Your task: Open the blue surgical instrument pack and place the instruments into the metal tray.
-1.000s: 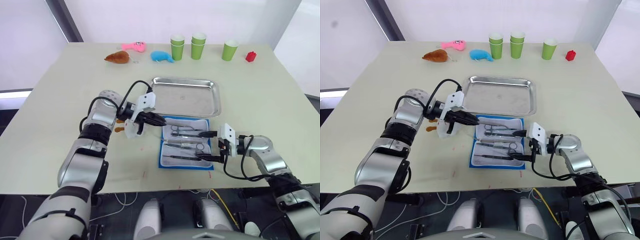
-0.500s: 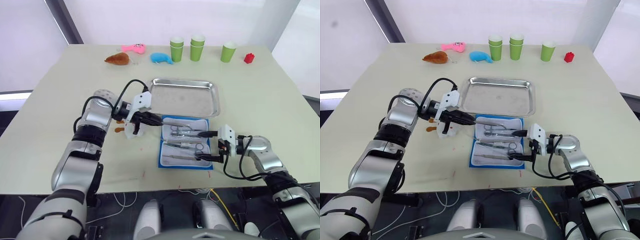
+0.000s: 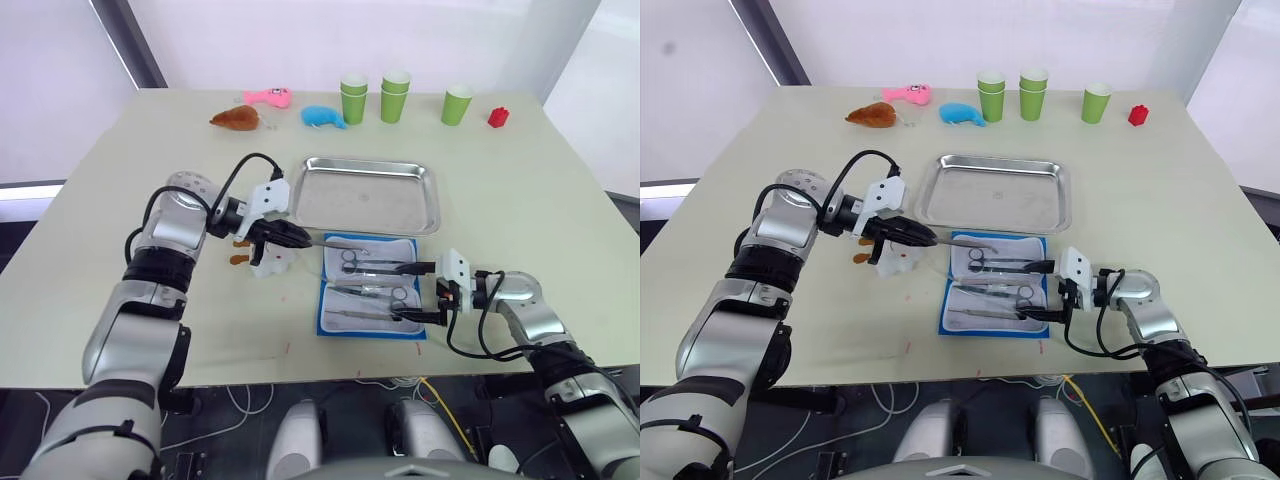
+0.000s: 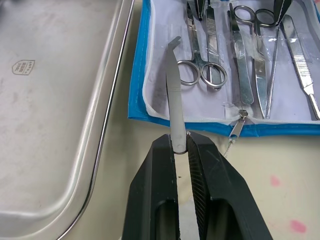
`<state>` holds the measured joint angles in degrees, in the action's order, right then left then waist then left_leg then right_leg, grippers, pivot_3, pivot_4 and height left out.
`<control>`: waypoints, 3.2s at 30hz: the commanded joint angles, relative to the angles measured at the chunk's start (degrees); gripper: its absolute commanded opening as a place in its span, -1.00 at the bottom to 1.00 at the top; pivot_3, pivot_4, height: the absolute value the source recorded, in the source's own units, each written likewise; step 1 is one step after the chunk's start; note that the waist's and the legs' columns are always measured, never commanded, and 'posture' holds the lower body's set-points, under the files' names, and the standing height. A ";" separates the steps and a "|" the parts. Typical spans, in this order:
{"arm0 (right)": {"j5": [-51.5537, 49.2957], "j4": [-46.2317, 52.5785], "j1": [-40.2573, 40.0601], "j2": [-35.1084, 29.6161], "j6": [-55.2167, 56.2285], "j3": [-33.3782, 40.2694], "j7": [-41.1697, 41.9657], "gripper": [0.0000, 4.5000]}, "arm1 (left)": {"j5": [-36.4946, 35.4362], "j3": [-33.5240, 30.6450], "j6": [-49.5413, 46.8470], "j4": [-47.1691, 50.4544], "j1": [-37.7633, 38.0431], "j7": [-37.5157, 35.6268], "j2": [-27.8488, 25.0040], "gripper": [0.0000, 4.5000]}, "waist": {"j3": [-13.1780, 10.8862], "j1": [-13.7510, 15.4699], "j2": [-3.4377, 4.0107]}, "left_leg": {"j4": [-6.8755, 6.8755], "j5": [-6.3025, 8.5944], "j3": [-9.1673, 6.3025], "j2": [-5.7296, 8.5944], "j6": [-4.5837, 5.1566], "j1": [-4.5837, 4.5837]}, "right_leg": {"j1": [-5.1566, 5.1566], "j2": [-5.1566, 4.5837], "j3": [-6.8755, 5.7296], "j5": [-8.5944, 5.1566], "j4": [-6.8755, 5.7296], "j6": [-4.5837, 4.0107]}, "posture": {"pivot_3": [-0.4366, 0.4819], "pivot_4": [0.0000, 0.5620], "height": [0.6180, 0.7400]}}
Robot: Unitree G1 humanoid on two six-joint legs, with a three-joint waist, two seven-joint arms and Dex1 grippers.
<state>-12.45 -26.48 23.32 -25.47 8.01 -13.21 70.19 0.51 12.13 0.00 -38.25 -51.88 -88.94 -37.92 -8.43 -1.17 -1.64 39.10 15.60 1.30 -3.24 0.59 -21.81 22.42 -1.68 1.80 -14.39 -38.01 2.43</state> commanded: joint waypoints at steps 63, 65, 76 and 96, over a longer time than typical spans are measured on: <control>6.42 -13.28 -2.63 2.11 4.23 -3.06 -0.77 1.00 | -0.62 -13.73 -40.79 2.99 -3.03 80.25 25.15 -0.99 | 0.66 -0.91 -0.61 | -0.37 0.00 -0.04 0.07 -0.01 0.25 | -0.02 0.12 0.27 0.15 0.09 0.23 | -0.05 -0.47 0.99; 6.45 -13.20 -2.65 2.13 4.24 -2.94 -1.18 1.00 | -0.70 -14.58 -40.46 2.14 -3.21 82.48 25.71 -0.99 | 0.66 -0.94 -0.61 | -0.39 0.00 -0.04 0.07 -0.02 0.26 | -0.02 0.12 0.27 0.15 0.10 0.23 | -0.05 -0.47 0.99; 6.53 -13.34 -2.53 2.17 4.36 -2.84 -1.56 1.00 | -3.11 -18.90 -43.10 5.21 -1.41 87.76 29.21 -0.99 | 0.66 -0.97 -0.62 | -0.42 0.00 -0.05 0.08 -0.03 0.27 | -0.02 0.10 0.27 0.15 0.12 0.23 | -0.05 -0.47 0.99; 6.59 -13.48 -2.18 2.66 4.07 -2.79 -1.76 1.00 | -5.11 -11.55 -37.78 19.69 3.01 69.61 23.17 -0.06 | 0.64 -1.23 -0.61 | -0.71 -0.01 -0.03 0.20 -0.06 0.52 | -0.03 0.12 0.52 0.16 0.17 0.20 | -0.05 -0.47 0.99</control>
<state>-12.24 -32.56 24.38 -22.00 14.42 -12.81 70.77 -2.85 -0.91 -40.82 -23.31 -49.33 -12.82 -12.50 -7.79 -2.40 -2.25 38.34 15.60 1.28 -3.03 0.52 -21.23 22.39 -1.55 2.39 -14.24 -37.85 2.63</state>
